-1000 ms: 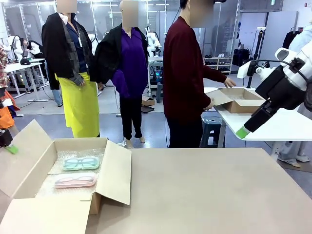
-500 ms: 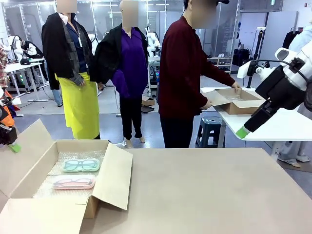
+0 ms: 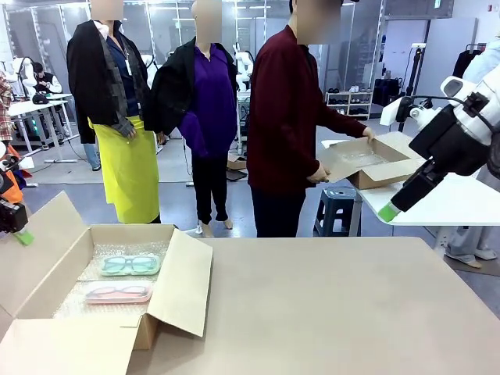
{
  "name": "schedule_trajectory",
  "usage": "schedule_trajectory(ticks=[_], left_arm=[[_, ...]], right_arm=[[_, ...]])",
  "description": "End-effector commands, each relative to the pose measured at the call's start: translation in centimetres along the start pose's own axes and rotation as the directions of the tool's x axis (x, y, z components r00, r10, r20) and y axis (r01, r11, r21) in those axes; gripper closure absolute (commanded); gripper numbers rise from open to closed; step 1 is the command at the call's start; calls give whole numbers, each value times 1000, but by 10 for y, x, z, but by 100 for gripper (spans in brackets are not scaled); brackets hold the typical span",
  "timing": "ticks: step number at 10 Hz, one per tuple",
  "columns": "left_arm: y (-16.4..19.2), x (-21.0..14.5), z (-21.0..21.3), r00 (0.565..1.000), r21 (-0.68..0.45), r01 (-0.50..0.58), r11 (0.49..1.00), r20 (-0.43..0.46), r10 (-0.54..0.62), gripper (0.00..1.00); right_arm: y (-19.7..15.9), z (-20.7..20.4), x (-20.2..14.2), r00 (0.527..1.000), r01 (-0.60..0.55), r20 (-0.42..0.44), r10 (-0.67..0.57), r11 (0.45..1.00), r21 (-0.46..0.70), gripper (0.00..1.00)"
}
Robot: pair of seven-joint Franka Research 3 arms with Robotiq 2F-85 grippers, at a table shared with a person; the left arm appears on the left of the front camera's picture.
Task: Pack the glasses set securely to prepare it for shipping.
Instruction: Position the Package Box on the left side of the table.
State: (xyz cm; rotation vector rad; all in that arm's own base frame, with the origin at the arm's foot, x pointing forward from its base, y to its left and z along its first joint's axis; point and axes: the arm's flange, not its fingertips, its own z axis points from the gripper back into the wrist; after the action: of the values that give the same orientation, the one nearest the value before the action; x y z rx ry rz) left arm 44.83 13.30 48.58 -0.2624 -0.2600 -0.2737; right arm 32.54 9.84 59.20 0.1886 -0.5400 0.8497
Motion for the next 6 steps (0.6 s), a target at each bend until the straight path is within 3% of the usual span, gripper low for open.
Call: schedule_trajectory(ticks=[1,6], left_arm=[[-1,0,1,1000,4,3,1000,1,-3,100],[-1,0,1,1000,4,3,1000,1,-3,100]], right_arm=[[0,1,1,1000,0,-1,0,1000,-7,0],[0,1,1,1000,0,-1,0,1000,-7,0]])
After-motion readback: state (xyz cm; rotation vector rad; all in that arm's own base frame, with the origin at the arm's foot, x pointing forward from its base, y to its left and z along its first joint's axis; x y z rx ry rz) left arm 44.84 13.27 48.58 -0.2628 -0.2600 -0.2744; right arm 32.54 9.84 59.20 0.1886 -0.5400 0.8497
